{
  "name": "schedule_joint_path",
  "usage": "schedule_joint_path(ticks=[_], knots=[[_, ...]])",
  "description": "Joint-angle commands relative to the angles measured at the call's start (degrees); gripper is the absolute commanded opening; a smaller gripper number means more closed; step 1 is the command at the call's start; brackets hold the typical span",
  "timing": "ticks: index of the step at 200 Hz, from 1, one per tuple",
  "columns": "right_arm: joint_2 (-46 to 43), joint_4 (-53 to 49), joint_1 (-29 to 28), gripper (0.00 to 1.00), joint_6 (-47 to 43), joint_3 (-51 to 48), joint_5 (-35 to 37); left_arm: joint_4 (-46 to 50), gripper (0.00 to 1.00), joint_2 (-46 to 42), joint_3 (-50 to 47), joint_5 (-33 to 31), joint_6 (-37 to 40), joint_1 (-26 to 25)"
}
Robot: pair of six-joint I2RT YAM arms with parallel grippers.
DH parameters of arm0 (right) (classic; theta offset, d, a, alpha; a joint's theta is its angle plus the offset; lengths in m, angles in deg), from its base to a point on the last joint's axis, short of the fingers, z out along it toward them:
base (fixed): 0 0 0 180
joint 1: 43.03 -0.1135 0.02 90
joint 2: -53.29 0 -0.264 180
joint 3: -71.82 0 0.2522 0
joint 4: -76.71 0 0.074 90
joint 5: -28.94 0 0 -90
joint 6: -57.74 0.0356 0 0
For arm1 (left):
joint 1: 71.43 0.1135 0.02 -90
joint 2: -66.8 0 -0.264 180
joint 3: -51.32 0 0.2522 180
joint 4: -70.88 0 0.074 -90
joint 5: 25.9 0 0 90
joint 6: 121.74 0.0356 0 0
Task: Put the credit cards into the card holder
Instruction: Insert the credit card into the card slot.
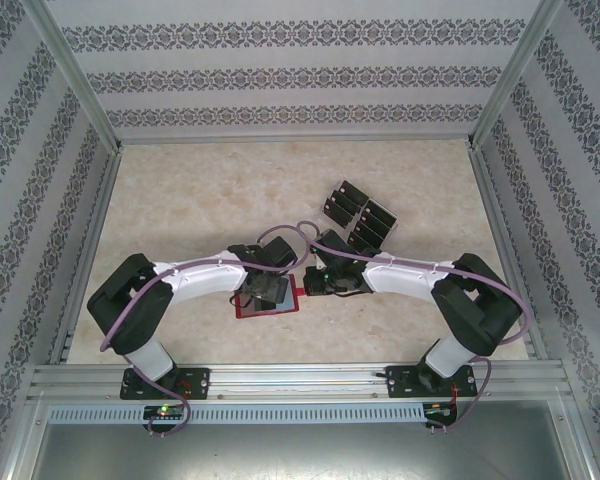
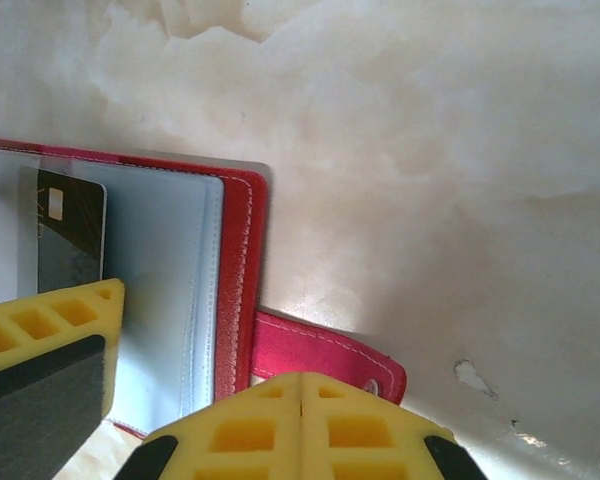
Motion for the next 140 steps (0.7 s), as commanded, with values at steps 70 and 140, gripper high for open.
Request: schedule_joint_path(ticks=[70,140], knots=[[3.25,-1.23,-0.22,0.0,-1.44,1.36,1.34,3.28,0.85,-4.14,-2.54,-2.13,-0.74,0.54],[7.51,-0.62,0.74,0.0,-1.18,-0.41,1.77,3.94,0.85,-4.94,-2.73,-2.23,-0.59,0.72]])
